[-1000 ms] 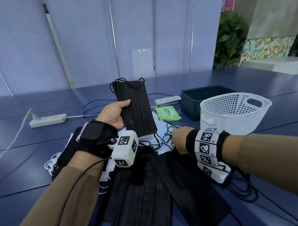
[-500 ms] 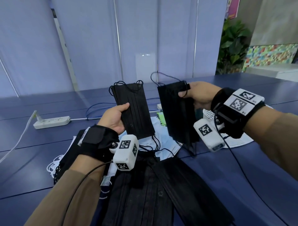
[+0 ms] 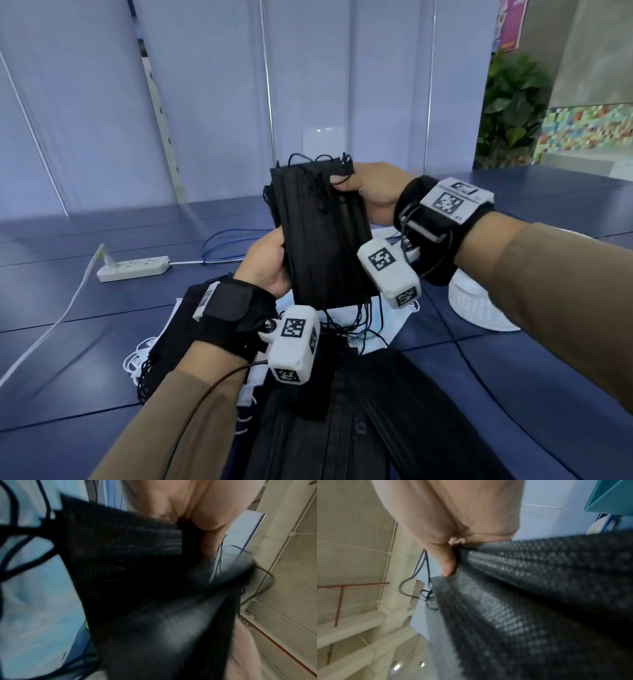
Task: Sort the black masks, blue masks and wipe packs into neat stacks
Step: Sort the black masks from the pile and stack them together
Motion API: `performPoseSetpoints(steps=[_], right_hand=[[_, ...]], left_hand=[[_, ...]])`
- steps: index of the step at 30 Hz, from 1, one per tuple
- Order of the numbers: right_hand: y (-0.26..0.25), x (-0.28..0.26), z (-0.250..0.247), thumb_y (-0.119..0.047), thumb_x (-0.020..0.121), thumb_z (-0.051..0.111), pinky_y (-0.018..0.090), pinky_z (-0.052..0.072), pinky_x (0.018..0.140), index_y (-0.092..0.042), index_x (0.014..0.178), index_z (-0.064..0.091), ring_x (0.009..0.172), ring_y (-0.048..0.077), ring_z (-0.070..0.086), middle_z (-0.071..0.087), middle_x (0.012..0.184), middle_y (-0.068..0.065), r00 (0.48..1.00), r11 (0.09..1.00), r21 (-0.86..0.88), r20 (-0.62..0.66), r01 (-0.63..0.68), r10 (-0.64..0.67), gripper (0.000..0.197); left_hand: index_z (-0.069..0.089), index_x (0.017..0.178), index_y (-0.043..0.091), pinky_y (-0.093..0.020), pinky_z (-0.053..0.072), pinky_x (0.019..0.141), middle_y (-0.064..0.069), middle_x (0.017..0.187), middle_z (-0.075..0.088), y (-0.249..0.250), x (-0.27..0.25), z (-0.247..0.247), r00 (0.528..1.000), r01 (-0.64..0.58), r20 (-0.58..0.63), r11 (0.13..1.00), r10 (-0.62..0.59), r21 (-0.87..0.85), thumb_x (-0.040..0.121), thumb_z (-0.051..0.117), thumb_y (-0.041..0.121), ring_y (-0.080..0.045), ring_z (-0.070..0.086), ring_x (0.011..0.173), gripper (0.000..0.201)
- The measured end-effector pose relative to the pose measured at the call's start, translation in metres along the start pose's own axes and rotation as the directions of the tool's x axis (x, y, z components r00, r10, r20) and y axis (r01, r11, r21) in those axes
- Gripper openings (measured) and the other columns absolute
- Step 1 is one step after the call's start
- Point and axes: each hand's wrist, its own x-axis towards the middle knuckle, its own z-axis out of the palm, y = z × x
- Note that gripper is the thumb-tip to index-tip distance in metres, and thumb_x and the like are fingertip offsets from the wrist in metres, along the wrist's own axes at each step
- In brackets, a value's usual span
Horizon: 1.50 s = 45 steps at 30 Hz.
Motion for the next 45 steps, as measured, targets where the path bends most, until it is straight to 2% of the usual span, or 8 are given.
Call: performPoseSetpoints(steps=[6, 8, 11, 17, 21, 28, 37, 45], right_hand=[[0.028, 0.024, 0.013, -0.008, 0.084, 0.061, 0.053, 0.05, 0.092, -0.001, 0.111, 0.063, 0.095, 0.028, 0.064, 0.066, 0.108, 0.018, 0.977, 0.989, -0.147, -0.205, 0.022, -0.052, 0.028], [0.031, 0.023, 0.017, -0.002, 0.086, 0.059, 0.051, 0.05, 0.092, 0.003, 0.11, 0.061, 0.093, 0.028, 0.062, 0.066, 0.106, 0.02, 0.972, 0.992, -0.099, -0.217, 0.074, -0.094, 0.024], [0.03, 0.02, 0.018, 0.006, 0.083, 0.06, 0.035, 0.054, 0.082, -0.01, 0.104, 0.051, 0.081, 0.019, 0.059, 0.061, 0.09, 0.008, 0.955, 0.972, -0.146, -0.211, 0.181, -0.21, 0.028], [0.019, -0.002, 0.004, 0.006, 0.08, 0.065, 0.023, 0.052, 0.071, -0.027, 0.144, 0.023, 0.09, 0.008, 0.063, 0.064, 0.103, -0.004, 0.984, 0.971, -0.172, 0.089, 0.167, -0.153, 0.084], [0.017, -0.002, 0.002, 0.018, 0.077, 0.059, 0.034, 0.051, 0.086, -0.017, 0.123, 0.05, 0.094, 0.02, 0.06, 0.06, 0.102, 0.005, 0.976, 0.967, -0.154, 0.119, 0.2, -0.183, 0.059], [0.006, 0.0, 0.005, 0.006, 0.085, 0.058, 0.016, 0.047, 0.058, -0.014, 0.081, 0.059, 0.059, 0.006, 0.057, 0.063, 0.069, -0.003, 0.947, 0.941, -0.113, -0.008, 0.318, -0.321, 0.02], [-0.026, -0.008, -0.002, 0.01, 0.089, 0.039, 0.024, 0.046, 0.052, -0.013, 0.096, 0.054, 0.052, 0.016, 0.056, 0.054, 0.072, 0.005, 0.965, 0.959, 0.127, -0.094, 0.254, -0.243, 0.028], [-0.026, -0.015, -0.004, -0.008, 0.081, 0.067, 0.022, 0.043, 0.061, -0.019, 0.111, 0.051, 0.061, 0.016, 0.05, 0.059, 0.068, 0.002, 0.963, 0.736, -0.622, 0.208, 0.267, -0.174, 0.036]], left_hand=[[0.06, 0.12, 0.012, -0.034, 0.054, 0.088, -0.008, 0.11, 0.07, 0.003, 0.0, -0.002, 0.995, 0.008, 0.101, 0.999, -0.004, -0.041, 0.087, 0.032, 0.065, -0.02, 0.067, 0.1, 0.069], [0.062, 0.113, 0.011, -0.037, 0.053, 0.091, -0.007, 0.105, 0.07, 0.002, -0.001, -0.006, 0.993, -0.047, 0.112, 0.997, 0.039, 0.064, 0.087, 0.06, 0.037, -0.022, 0.066, 0.098, 0.036], [0.058, 0.109, 0.007, -0.042, 0.049, 0.094, -0.01, 0.1, 0.067, 0.004, 0.001, -0.01, 0.989, -0.144, 0.041, 0.97, 0.139, 0.196, 0.086, 0.049, -0.012, -0.028, 0.062, 0.097, 0.031], [0.059, 0.104, 0.01, -0.031, 0.056, 0.08, -0.006, 0.097, 0.068, 0.017, -0.002, -0.019, 0.973, -0.23, 0.083, 0.945, 0.217, 0.234, 0.084, 0.042, -0.021, -0.018, 0.067, 0.087, 0.041], [0.059, 0.104, 0.007, -0.031, 0.054, 0.078, -0.007, 0.094, 0.067, 0.014, -0.002, -0.023, 0.973, -0.216, 0.143, 0.933, 0.181, 0.289, 0.081, 0.046, -0.02, -0.02, 0.066, 0.087, 0.037], [0.06, 0.092, 0.009, -0.024, 0.054, 0.069, -0.001, 0.079, 0.067, 0.017, -0.004, -0.021, 0.966, -0.236, 0.197, 0.881, 0.167, 0.41, 0.082, 0.044, -0.022, -0.012, 0.066, 0.072, 0.036], [0.06, 0.089, 0.013, -0.019, 0.053, 0.068, 0.001, 0.079, 0.067, 0.018, -0.007, -0.016, 0.963, -0.264, 0.169, 0.839, 0.208, 0.476, 0.082, 0.043, -0.022, -0.006, 0.066, 0.071, 0.04], [0.06, 0.097, 0.015, -0.025, 0.053, 0.074, 0.0, 0.088, 0.068, 0.022, -0.006, -0.02, 0.965, -0.259, 0.158, 0.853, 0.209, 0.454, 0.082, 0.041, -0.02, -0.012, 0.065, 0.081, 0.043]])
